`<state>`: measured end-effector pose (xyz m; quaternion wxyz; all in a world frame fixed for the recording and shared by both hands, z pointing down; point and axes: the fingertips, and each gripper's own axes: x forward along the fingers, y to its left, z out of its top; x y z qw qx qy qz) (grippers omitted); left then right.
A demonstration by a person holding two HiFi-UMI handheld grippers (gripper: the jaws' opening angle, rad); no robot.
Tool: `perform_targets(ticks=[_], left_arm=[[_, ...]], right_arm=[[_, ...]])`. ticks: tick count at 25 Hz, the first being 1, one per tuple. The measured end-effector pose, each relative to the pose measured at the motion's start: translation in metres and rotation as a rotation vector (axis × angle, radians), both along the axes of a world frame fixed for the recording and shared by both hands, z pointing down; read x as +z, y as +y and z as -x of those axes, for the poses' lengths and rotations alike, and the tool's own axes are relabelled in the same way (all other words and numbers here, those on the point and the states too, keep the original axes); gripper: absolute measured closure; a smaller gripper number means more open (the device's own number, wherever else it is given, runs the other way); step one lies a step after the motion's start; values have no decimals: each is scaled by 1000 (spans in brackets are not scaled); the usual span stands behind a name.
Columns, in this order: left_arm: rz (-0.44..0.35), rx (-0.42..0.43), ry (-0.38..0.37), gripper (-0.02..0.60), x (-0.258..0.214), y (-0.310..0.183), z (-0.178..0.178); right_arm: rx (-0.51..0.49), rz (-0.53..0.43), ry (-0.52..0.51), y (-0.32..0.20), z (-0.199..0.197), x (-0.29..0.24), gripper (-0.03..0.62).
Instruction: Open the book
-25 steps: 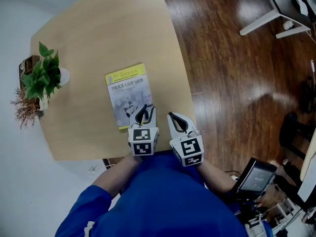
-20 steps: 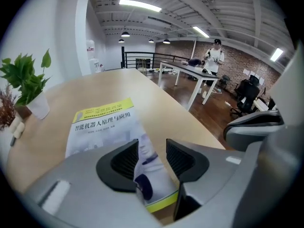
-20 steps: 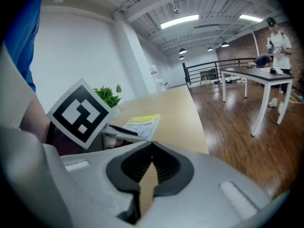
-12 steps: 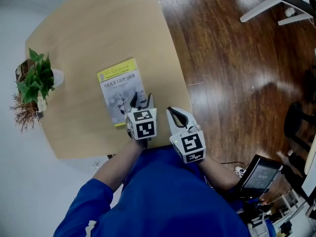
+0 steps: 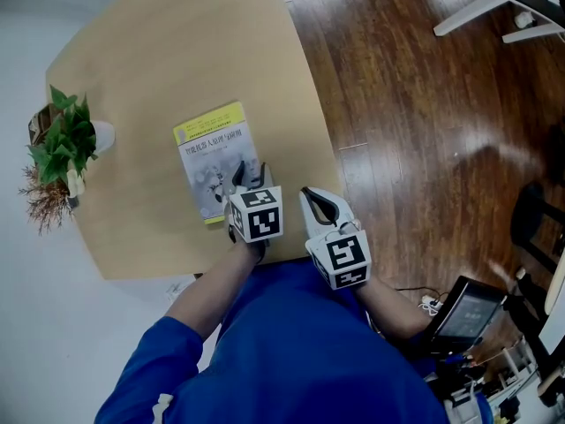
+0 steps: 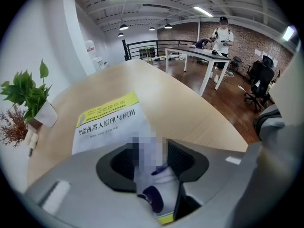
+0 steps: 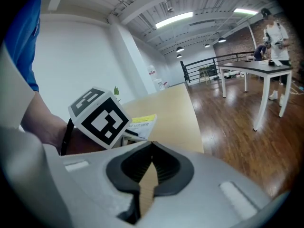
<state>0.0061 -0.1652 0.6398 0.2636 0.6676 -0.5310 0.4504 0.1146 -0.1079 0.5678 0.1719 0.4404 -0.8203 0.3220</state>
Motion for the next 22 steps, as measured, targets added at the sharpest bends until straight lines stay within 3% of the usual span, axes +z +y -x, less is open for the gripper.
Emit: perform_targets(ticks=[11,22], left_arm=[[14,7,-5,397,-4,1,1],[41,-34,-79,403,7,-1,3]], right_arm=[[9,-12,-5,-4,-1,-2,591],[24,-7,-9,-4,-6,0,591]])
